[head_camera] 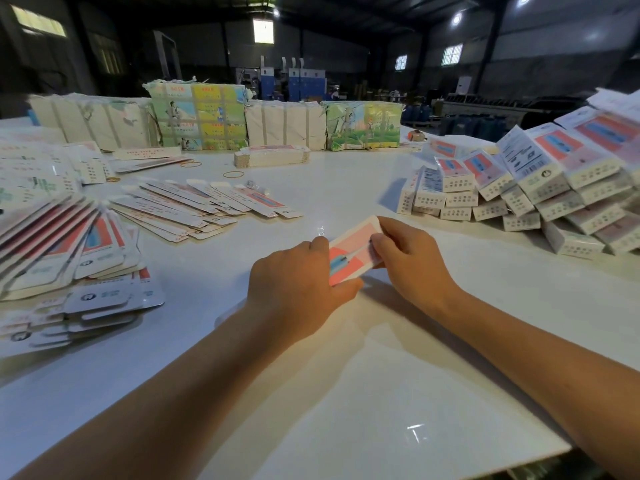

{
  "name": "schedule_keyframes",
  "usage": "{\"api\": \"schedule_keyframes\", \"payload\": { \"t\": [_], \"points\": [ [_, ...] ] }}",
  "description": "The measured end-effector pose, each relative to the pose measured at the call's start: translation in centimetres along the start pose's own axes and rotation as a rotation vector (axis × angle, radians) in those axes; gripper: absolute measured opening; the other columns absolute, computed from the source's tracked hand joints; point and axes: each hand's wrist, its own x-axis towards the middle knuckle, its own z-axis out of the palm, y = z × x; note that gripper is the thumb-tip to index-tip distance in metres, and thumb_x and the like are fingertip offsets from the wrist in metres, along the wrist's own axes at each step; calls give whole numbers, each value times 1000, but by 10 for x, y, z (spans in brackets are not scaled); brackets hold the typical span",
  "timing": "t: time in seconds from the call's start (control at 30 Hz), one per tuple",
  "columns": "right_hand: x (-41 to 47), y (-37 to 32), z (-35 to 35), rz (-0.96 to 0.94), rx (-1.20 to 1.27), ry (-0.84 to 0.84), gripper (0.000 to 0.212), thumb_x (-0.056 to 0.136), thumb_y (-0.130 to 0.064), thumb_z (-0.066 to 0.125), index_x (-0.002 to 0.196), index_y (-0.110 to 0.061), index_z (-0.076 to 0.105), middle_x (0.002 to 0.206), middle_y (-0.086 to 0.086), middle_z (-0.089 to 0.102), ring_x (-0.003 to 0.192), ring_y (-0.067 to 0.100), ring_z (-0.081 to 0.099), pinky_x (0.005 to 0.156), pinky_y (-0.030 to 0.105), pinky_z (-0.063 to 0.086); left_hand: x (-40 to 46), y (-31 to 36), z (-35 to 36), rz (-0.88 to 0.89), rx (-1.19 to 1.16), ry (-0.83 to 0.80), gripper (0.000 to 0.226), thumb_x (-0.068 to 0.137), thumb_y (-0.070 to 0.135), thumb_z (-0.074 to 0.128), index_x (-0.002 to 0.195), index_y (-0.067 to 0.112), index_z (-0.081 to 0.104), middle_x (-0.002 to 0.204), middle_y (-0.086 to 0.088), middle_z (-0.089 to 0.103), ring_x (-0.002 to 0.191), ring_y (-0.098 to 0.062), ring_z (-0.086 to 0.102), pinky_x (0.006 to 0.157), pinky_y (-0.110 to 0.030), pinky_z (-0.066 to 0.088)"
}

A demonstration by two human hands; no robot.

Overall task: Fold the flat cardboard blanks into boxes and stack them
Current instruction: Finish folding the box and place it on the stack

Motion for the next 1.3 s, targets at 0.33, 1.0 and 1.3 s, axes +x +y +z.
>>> {"api": "schedule_keyframes", "payload": {
  "t": [0.33, 1.0, 1.3],
  "points": [
    [-3, -6, -3, -8, -16, -98, 22, 96, -12, 41, 85, -4, 59, 82, 16, 66, 82, 36, 62, 77, 53, 51, 0, -5, -2, 13, 45, 14, 64, 80, 75, 38, 121, 26, 40, 113, 6, 59, 90, -17, 59, 62, -26, 33],
    [-10, -2, -8, -311, -341, -54, 30, 95, -16, 54, 66, -23, 52, 61, -14, 43, 54, 3, 41, 55, 14, 29, 5, -29, -7, -64, -17, -49, 59, 79, 74, 43, 117, 29, 42, 111, 7, 60, 79, -13, 50, 59, -27, 39],
    [-14, -2, -8, -342, -443, -116, 19, 92, -23, 57, 95, -6, 66, 88, 7, 66, 71, 20, 58, 68, 39, 49, 4, -35, -9, -28, -19, -82, 59, 79, 74, 42, 118, 30, 42, 109, 9, 59, 80, -11, 51, 57, -24, 38]
  ]
}}
